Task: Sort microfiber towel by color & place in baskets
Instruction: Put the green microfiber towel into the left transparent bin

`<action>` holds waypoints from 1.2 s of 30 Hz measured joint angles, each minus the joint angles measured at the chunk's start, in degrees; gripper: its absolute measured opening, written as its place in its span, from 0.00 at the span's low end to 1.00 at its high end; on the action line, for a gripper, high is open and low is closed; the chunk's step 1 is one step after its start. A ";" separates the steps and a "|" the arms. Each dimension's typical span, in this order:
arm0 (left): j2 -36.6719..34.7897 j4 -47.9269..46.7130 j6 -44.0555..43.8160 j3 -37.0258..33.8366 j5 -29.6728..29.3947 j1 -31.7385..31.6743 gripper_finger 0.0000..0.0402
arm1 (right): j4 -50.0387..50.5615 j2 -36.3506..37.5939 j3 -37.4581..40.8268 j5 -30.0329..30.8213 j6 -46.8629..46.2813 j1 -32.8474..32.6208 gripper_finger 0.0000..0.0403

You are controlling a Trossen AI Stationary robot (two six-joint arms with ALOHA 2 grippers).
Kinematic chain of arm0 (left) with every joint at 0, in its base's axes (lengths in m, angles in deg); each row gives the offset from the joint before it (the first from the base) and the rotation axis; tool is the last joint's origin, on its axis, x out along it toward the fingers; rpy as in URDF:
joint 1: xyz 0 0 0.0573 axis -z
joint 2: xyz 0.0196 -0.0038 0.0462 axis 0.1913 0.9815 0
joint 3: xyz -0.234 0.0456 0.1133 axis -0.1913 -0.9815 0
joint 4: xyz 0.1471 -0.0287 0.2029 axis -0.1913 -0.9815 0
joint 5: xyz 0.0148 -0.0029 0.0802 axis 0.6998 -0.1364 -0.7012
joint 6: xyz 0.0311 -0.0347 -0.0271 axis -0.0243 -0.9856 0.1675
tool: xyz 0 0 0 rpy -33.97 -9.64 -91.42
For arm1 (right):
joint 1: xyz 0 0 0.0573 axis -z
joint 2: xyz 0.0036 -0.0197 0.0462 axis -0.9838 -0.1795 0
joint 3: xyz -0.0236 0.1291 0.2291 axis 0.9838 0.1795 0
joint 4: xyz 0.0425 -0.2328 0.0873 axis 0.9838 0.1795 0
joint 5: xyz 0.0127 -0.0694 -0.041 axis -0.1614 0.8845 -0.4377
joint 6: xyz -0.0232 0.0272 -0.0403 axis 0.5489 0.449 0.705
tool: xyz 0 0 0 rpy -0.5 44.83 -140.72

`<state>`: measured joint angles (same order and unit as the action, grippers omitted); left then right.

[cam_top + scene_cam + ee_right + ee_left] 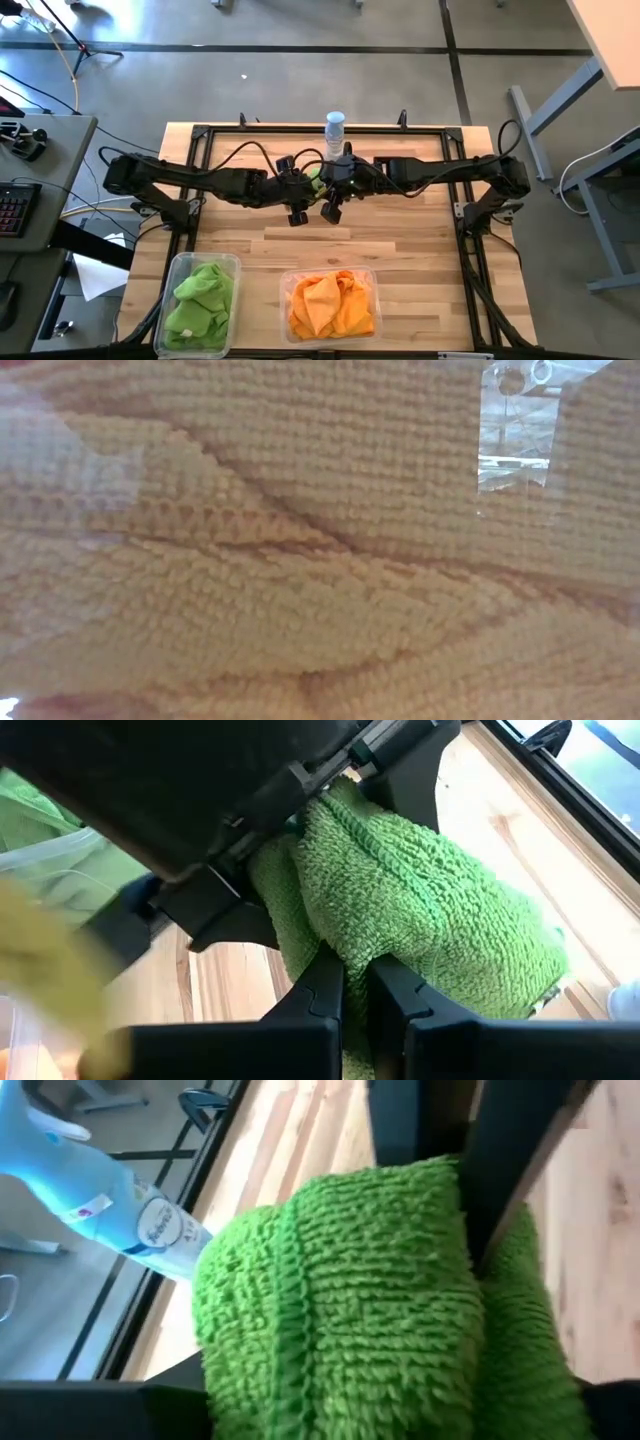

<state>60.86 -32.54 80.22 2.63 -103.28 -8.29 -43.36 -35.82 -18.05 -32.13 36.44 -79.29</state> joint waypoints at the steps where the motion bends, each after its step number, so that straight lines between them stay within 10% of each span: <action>1: 0.00 0.03 -0.03 0.00 0.65 0.00 0.50 | 0.12 0.00 0.00 0.01 0.11 0.07 0.02; 14: -1.25 -4.86 -7.72 0.07 6.69 0.07 0.03 | 7.18 1.85 0.00 0.14 0.55 0.31 0.29; 25: -7.05 -31.58 -24.14 8.17 7.06 6.17 0.02 | 28.19 7.98 0.00 3.37 -2.17 -0.82 0.37; 36: -4.44 -63.28 -49.86 26.24 13.96 29.40 0.01 | 34.03 8.15 3.30 9.71 -3.25 -6.07 0.35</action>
<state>56.42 -95.82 30.36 28.87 -89.32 21.11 -9.33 -27.67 -14.76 -22.42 33.19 -85.35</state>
